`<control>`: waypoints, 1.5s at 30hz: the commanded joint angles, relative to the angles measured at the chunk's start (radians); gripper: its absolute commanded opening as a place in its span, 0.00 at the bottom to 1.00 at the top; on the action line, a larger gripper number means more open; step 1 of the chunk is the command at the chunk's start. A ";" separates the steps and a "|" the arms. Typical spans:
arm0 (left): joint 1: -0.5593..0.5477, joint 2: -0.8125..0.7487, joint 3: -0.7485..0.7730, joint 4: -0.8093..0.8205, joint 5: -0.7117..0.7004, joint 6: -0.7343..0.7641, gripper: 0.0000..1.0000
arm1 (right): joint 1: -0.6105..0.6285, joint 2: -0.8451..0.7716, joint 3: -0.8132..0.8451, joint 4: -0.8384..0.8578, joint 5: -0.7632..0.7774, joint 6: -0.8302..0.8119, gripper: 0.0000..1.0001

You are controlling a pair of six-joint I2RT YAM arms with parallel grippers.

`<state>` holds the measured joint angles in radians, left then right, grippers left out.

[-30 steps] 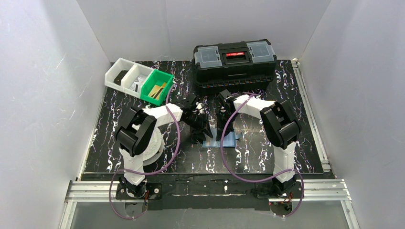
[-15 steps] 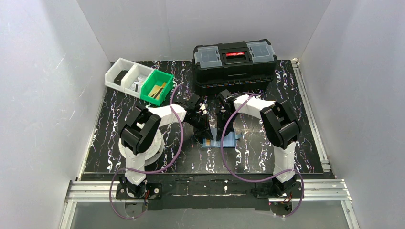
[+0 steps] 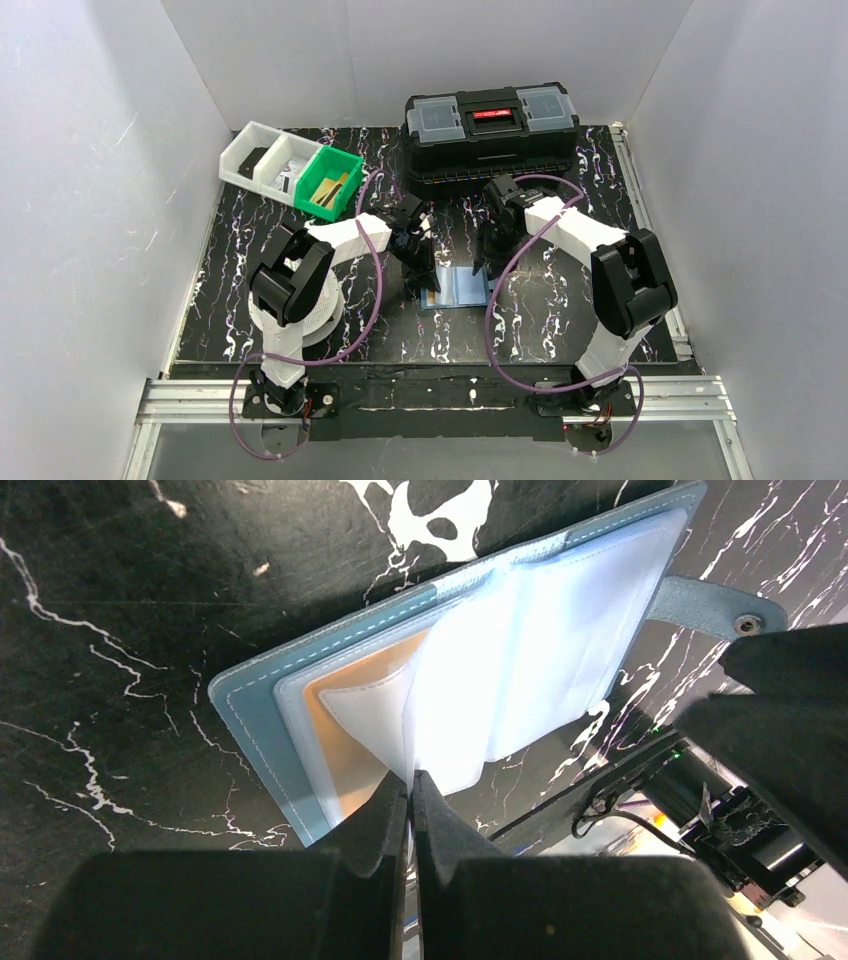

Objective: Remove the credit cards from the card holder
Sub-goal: Remove the credit card from the card holder.

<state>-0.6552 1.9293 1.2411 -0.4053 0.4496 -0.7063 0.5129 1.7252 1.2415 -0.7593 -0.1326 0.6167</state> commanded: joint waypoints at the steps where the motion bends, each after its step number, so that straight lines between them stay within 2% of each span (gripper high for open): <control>1: -0.010 -0.070 0.036 -0.051 -0.024 0.019 0.00 | -0.011 0.034 -0.044 -0.013 0.067 -0.033 0.54; 10: -0.015 -0.068 0.041 -0.048 -0.015 0.023 0.00 | -0.011 0.096 -0.061 0.038 0.013 -0.025 0.54; 20: -0.046 -0.061 0.061 0.033 0.074 -0.017 0.01 | -0.009 0.137 -0.069 0.079 -0.073 -0.013 0.54; 27: -0.057 -0.021 0.091 0.080 0.101 -0.042 0.13 | -0.010 0.137 -0.080 0.087 -0.092 -0.006 0.53; 31: -0.057 0.011 0.103 0.111 0.118 -0.051 0.26 | -0.010 0.115 -0.086 0.082 -0.086 -0.005 0.53; 38: -0.059 0.049 0.127 0.140 0.141 -0.064 0.40 | -0.011 0.017 -0.089 0.036 -0.028 0.016 0.53; 45: -0.059 0.062 0.137 0.145 0.147 -0.064 0.44 | -0.020 -0.096 -0.086 -0.033 0.065 0.027 0.53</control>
<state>-0.7094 1.9759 1.3441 -0.2607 0.5686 -0.7708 0.4961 1.7187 1.1534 -0.7338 -0.1379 0.6289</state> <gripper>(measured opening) 0.437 0.534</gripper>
